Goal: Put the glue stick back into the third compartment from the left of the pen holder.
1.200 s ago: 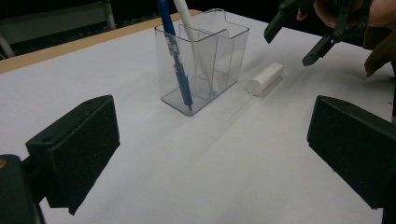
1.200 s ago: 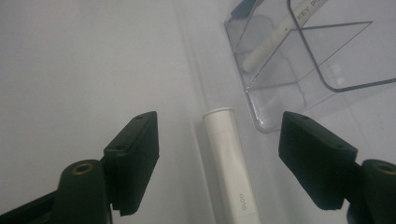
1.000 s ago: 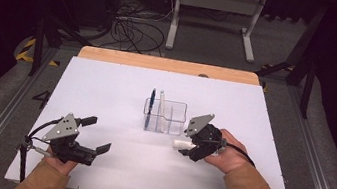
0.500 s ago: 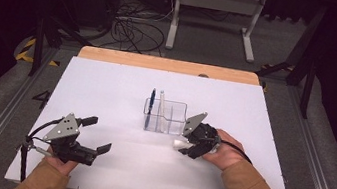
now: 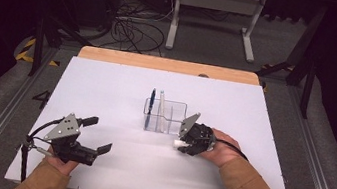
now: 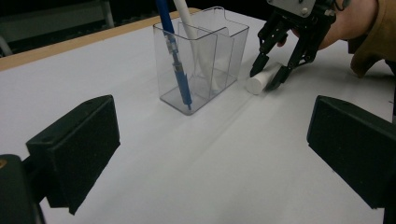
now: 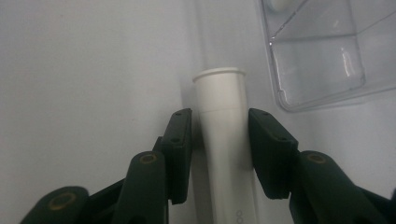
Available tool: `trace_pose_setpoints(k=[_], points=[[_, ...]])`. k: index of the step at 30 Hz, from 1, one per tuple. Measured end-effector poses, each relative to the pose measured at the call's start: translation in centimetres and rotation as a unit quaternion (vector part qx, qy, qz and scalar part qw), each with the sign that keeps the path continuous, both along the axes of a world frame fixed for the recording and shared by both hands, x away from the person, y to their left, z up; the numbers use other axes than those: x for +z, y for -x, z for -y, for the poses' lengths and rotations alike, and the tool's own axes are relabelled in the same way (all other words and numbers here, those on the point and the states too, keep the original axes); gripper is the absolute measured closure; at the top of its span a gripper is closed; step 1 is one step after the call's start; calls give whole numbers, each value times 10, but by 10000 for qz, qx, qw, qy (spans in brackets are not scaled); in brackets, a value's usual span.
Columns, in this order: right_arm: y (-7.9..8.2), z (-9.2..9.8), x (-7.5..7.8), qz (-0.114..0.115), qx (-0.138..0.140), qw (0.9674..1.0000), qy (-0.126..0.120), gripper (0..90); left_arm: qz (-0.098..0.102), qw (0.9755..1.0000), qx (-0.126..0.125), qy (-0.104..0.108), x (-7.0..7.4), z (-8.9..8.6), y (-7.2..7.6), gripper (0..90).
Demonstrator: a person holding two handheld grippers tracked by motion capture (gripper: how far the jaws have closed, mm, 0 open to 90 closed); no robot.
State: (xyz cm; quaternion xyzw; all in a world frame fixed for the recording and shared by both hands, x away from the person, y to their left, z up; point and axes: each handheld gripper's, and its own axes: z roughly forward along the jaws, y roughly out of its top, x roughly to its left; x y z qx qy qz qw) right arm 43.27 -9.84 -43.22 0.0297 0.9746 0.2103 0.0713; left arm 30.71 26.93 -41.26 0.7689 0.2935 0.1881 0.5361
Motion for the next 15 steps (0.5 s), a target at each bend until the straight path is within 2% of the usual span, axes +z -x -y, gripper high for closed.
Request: trace_pose_setpoints(k=[5, 15], points=[[-1, 0, 0, -36, 6, 10000, 59, 661, 19, 10000, -3, -33, 0, 0, 0, 33], [1, -1, 0, 69, 140, 9998, 111, 671, 16, 10000, -4, -35, 0, 0, 0, 33]])
